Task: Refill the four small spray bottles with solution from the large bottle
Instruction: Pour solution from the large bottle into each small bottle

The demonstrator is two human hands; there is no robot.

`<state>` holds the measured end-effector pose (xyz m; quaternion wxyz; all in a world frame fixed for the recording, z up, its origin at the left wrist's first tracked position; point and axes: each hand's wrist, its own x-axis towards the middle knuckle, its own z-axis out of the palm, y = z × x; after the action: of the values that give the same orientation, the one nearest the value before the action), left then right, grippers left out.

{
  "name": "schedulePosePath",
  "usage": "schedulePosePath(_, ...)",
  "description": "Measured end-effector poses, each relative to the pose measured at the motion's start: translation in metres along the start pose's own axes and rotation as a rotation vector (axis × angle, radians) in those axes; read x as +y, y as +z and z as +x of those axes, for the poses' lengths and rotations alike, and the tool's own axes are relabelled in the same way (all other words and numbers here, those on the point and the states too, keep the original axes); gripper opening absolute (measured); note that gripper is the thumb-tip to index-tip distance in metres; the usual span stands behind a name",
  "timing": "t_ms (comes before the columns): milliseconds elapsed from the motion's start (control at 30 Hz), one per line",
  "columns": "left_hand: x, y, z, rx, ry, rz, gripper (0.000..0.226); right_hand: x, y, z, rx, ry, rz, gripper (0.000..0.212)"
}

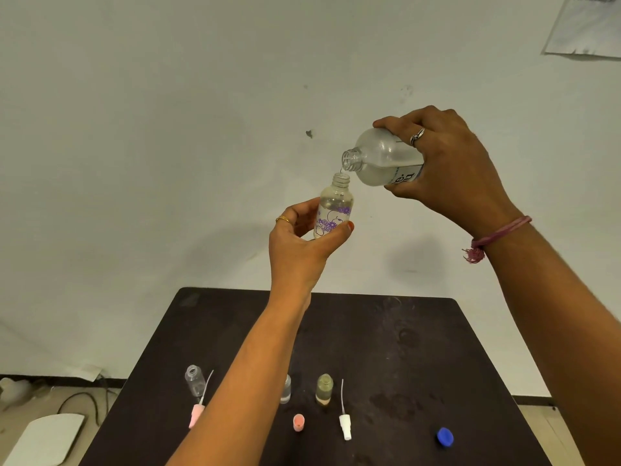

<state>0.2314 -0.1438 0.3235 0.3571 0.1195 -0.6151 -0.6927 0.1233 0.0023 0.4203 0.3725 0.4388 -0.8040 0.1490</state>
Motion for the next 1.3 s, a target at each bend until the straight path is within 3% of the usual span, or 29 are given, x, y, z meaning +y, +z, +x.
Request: schedulePosePath(1300,-0.0034,-0.0009,0.0007,0.004,-0.004,0.011,0.048,0.0039,0.0048,0.0015,0.008,-0.014,-0.017,0.07)
